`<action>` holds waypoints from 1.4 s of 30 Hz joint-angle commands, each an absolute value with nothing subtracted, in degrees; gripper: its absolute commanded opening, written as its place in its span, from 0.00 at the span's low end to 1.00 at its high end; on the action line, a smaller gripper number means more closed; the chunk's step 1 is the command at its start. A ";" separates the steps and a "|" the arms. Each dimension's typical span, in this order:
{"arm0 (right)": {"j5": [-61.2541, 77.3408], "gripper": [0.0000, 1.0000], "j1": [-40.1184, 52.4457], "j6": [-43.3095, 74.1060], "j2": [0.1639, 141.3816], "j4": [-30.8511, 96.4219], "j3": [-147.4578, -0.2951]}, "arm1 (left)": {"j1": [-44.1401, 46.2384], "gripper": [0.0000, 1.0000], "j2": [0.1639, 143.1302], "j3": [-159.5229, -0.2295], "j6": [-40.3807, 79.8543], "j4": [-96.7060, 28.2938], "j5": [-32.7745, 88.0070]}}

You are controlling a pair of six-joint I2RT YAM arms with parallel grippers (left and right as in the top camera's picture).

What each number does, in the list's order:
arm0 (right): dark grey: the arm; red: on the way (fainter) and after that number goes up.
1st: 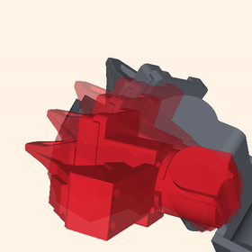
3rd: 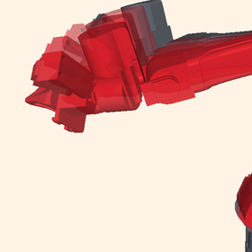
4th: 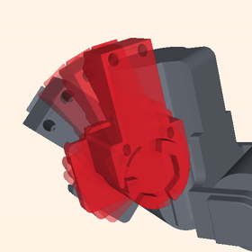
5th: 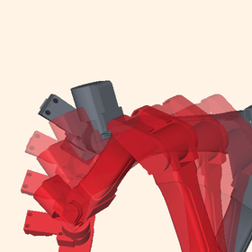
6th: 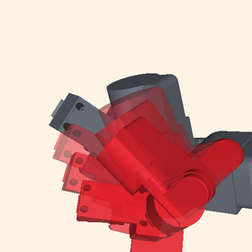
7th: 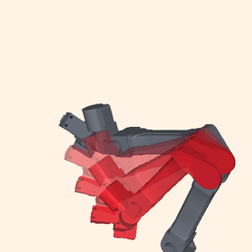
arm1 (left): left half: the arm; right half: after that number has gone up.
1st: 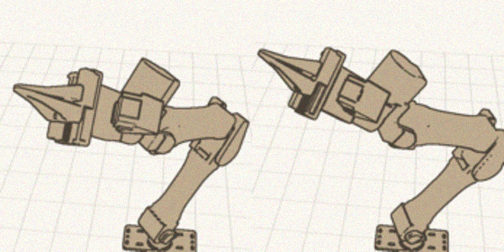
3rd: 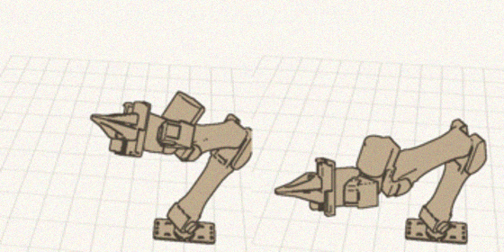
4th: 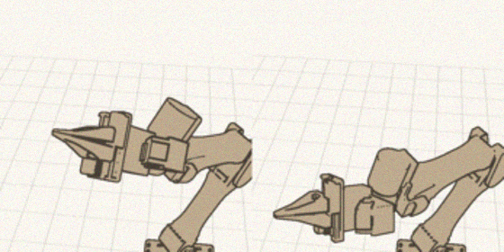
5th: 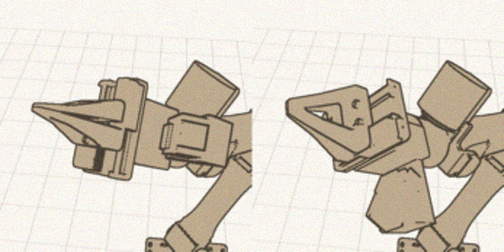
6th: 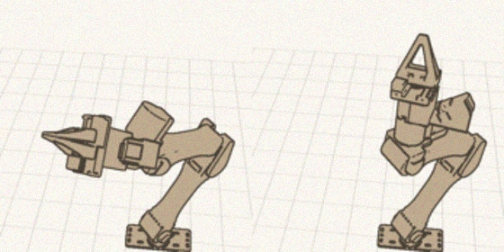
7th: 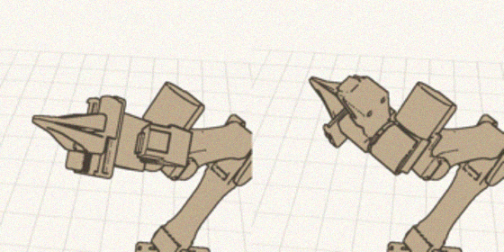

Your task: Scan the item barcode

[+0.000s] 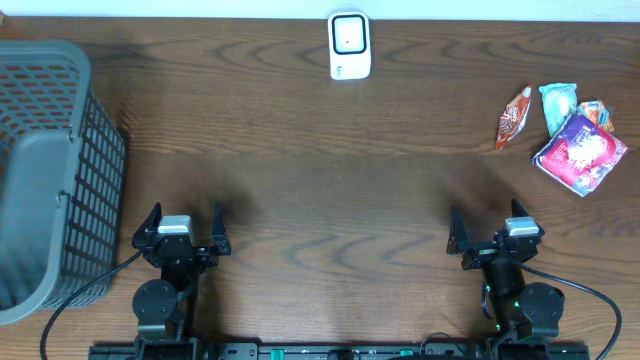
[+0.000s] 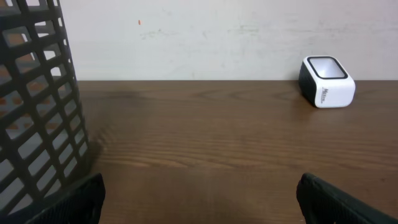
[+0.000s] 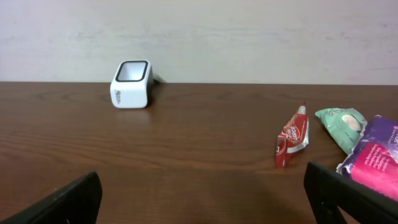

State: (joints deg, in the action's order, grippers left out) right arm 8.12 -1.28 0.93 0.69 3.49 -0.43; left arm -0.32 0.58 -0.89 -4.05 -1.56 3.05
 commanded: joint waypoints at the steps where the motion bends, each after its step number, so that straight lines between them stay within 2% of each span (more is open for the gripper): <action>1: 8.05 0.99 -1.41 0.78 0.32 3.68 -0.32 | -0.21 0.98 0.05 -0.23 -2.76 -4.45 1.65; 42: 8.05 0.99 -1.41 0.78 0.32 3.68 -0.32 | -2.17 0.98 0.23 -0.23 -2.94 -4.19 0.80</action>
State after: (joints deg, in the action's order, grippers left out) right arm 8.12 -1.28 0.93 0.69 3.49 -0.43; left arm -1.89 0.58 -0.91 -3.20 -1.52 2.63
